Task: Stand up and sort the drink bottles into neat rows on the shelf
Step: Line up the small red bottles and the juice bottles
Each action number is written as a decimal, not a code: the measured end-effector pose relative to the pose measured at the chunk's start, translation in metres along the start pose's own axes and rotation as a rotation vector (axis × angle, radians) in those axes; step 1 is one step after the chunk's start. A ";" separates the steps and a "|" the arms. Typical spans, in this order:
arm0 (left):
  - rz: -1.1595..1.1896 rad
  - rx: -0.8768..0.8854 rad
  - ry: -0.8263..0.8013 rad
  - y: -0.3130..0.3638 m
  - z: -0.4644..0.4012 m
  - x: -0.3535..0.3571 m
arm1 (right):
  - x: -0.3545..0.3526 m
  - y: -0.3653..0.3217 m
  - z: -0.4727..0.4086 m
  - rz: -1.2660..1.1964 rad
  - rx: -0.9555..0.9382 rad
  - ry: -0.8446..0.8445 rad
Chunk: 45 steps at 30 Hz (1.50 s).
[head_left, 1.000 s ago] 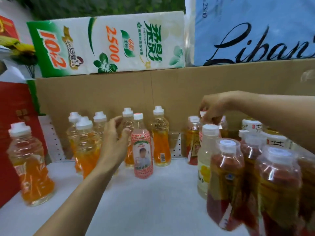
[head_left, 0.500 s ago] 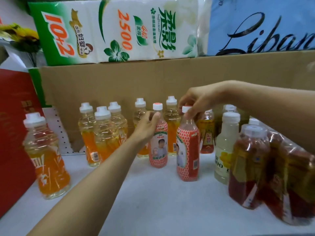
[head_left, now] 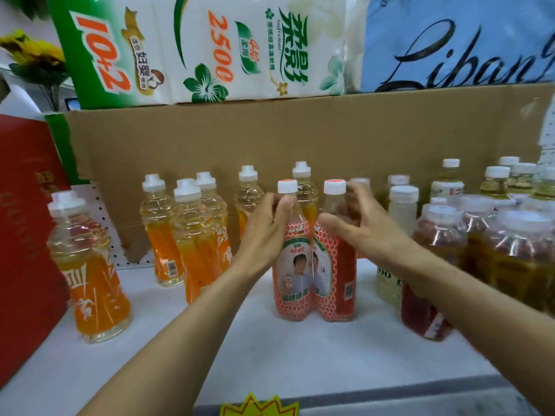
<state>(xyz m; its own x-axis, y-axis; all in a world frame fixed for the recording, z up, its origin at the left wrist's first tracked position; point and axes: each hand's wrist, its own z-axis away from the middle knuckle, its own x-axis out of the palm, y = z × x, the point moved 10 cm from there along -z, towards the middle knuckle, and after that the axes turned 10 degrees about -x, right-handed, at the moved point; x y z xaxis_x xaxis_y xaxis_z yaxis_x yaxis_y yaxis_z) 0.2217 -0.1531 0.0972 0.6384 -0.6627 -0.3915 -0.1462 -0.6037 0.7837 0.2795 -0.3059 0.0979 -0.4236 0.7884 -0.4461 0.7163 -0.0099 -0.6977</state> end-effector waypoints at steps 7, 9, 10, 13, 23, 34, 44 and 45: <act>0.337 -0.302 -0.167 -0.044 0.043 0.030 | 0.035 0.067 0.044 -0.125 0.205 0.149; 0.395 -0.329 -0.172 -0.047 0.051 0.032 | 0.034 0.061 0.047 -0.159 0.175 0.170; 0.411 -0.318 -0.166 -0.045 0.053 0.032 | 0.033 0.060 0.049 -0.169 0.168 0.180; 0.462 -0.270 -0.154 -0.029 0.062 0.032 | 0.027 0.049 0.062 -0.213 0.136 0.203; 0.552 -0.192 -0.184 0.053 0.126 0.093 | -0.065 0.013 0.145 -0.315 0.028 0.235; 0.622 -0.169 -0.230 0.170 0.200 0.274 | -0.254 0.042 0.279 -0.215 0.088 0.334; 0.689 -0.157 -0.406 0.259 0.225 0.433 | -0.404 0.087 0.370 -0.150 0.173 0.461; 0.700 -0.163 -0.424 0.266 0.224 0.448 | -0.418 0.093 0.375 -0.145 0.174 0.474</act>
<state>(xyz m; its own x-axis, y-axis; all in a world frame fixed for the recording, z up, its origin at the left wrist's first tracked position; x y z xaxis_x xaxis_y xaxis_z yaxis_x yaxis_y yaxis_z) 0.2994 -0.7097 0.0220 0.0977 -0.9912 0.0889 -0.2716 0.0594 0.9606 0.3153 -0.8670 0.0099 -0.1857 0.9806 -0.0634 0.5493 0.0501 -0.8341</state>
